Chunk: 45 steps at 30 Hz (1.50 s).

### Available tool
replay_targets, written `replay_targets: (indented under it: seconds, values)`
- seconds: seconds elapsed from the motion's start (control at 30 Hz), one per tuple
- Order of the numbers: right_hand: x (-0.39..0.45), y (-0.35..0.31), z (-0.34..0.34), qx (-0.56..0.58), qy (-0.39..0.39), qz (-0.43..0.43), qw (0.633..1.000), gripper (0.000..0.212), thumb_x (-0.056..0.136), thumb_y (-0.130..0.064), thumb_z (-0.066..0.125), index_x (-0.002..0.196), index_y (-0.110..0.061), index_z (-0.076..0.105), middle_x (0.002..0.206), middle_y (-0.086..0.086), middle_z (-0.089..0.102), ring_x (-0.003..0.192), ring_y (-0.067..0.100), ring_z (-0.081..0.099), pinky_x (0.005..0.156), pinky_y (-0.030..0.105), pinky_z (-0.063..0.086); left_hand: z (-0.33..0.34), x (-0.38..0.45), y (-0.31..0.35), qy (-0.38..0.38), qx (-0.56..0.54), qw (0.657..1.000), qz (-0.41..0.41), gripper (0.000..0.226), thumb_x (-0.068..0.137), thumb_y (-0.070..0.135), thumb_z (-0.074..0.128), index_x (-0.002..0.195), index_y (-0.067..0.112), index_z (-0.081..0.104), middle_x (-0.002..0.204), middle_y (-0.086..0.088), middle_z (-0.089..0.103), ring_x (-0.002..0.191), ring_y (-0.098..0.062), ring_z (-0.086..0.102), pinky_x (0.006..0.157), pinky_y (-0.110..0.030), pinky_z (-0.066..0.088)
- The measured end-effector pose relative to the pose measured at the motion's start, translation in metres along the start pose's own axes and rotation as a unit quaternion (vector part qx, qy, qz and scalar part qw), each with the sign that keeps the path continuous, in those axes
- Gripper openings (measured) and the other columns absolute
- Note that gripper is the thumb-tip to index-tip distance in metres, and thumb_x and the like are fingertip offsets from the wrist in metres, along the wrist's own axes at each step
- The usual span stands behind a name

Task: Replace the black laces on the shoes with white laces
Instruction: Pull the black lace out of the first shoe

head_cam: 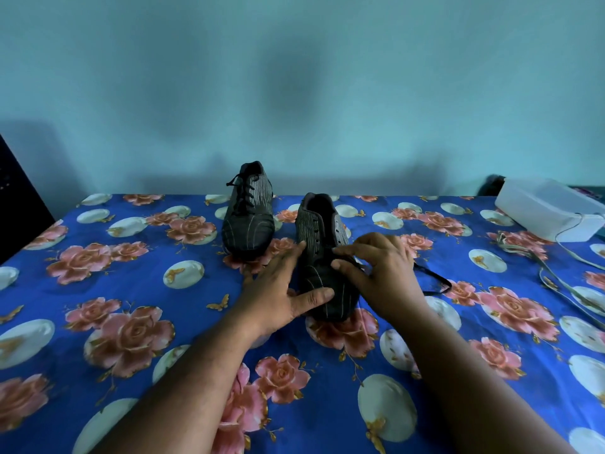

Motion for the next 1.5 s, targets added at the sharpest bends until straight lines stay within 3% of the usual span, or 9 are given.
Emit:
replay_targets:
  seconds: [0.17,0.37,0.53,0.73,0.83,1.0,1.27,1.4,1.5]
  values:
    - [0.002,-0.004,0.01,0.046,0.011,-0.013,0.999,0.013,0.09,-0.045,0.067,0.094,-0.036,0.075,0.094,-0.015,0.063,0.096,0.015,0.047,0.084,0.047,0.045,0.0,0.002,-0.001,-0.004,0.054,0.999,-0.003,0.119,0.056,0.106,0.031,0.157,0.048,0.007,0.169,0.014,0.013,0.151,-0.01,0.024,0.121,-0.062,0.0]
    - [0.003,-0.001,-0.014,0.125,0.041,-0.037,0.991,0.014,0.099,-0.033,0.058,0.088,-0.026,0.062,0.088,-0.013,0.059,0.087,0.01,0.053,0.08,0.031,0.043,0.0,0.0,-0.002,-0.004,0.038,0.999,-0.017,0.113,0.06,0.102,0.038,0.156,0.051,0.009,0.168,0.016,0.017,0.141,-0.009,0.042,0.121,-0.061,-0.006]
    - [0.001,0.035,-0.058,0.308,0.167,0.144,0.925,0.019,0.106,-0.021,0.051,0.094,-0.009,0.058,0.078,-0.001,0.052,0.059,-0.001,0.046,0.056,0.011,0.042,0.0,0.001,-0.002,-0.006,0.06,0.998,-0.012,0.119,0.054,0.107,0.03,0.156,0.05,0.007,0.167,0.016,0.016,0.15,-0.01,0.027,0.121,-0.061,-0.001]
    - [-0.01,0.097,-0.061,0.204,0.225,0.26,0.916,0.027,0.102,-0.034,0.057,0.09,-0.01,0.063,0.074,0.0,0.056,0.067,0.015,0.046,0.066,0.032,0.039,-0.001,0.001,-0.002,0.001,0.046,0.999,0.004,0.116,0.055,0.107,0.033,0.155,0.053,0.009,0.168,0.017,0.013,0.154,-0.009,0.013,0.122,-0.061,0.006]
    - [-0.003,0.087,-0.039,0.205,0.129,0.238,0.941,0.027,0.1,-0.038,0.061,0.08,-0.019,0.065,0.071,0.001,0.06,0.063,0.015,0.05,0.059,0.03,0.039,-0.011,0.002,0.008,0.054,0.073,0.995,0.04,0.106,0.065,0.103,0.027,0.155,0.045,0.027,0.166,0.013,0.021,0.154,-0.007,0.012,0.121,-0.059,0.016]
    - [0.001,0.064,-0.013,0.21,0.008,0.182,0.961,0.036,0.094,-0.042,0.068,0.076,-0.012,0.068,0.074,0.007,0.065,0.069,0.029,0.059,0.062,0.026,0.047,-0.023,0.0,0.026,0.164,0.054,0.978,0.114,0.067,0.087,0.077,0.041,0.133,0.034,0.064,0.136,0.012,0.055,0.132,-0.008,0.047,0.106,-0.049,0.045]
    - [0.001,0.026,0.006,0.019,-0.036,0.03,0.999,0.061,0.089,-0.076,0.037,0.133,-0.041,0.058,0.119,-0.009,0.056,0.115,0.02,0.048,0.097,0.048,0.04,-0.012,0.007,0.006,0.079,-0.052,0.993,0.065,0.092,0.072,0.087,0.053,0.146,0.034,0.05,0.147,0.017,0.038,0.147,-0.003,0.027,0.12,-0.046,0.033]
    - [0.003,0.005,0.014,0.005,-0.011,-0.013,1.0,0.04,0.094,-0.064,0.044,0.117,-0.042,0.067,0.108,-0.013,0.058,0.105,0.02,0.049,0.091,0.05,0.043,-0.013,0.005,0.011,0.078,-0.058,0.992,0.079,0.084,0.072,0.081,0.057,0.142,0.036,0.054,0.136,0.027,0.038,0.135,0.01,0.033,0.119,-0.037,0.034]
    - [0.003,-0.001,0.012,0.015,0.018,-0.044,0.999,0.028,0.095,-0.055,0.05,0.1,-0.035,0.069,0.101,-0.013,0.059,0.098,0.019,0.05,0.085,0.05,0.045,-0.012,0.006,0.012,0.09,-0.062,0.991,0.079,0.086,0.072,0.082,0.058,0.141,0.032,0.056,0.14,0.019,0.04,0.138,0.002,0.035,0.119,-0.038,0.036]
Point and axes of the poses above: each hand's wrist, its own x-axis towards the middle knuckle, its own z-axis out of the palm, y = z × x, the point moved 8 cm from there along x, towards the middle knuckle
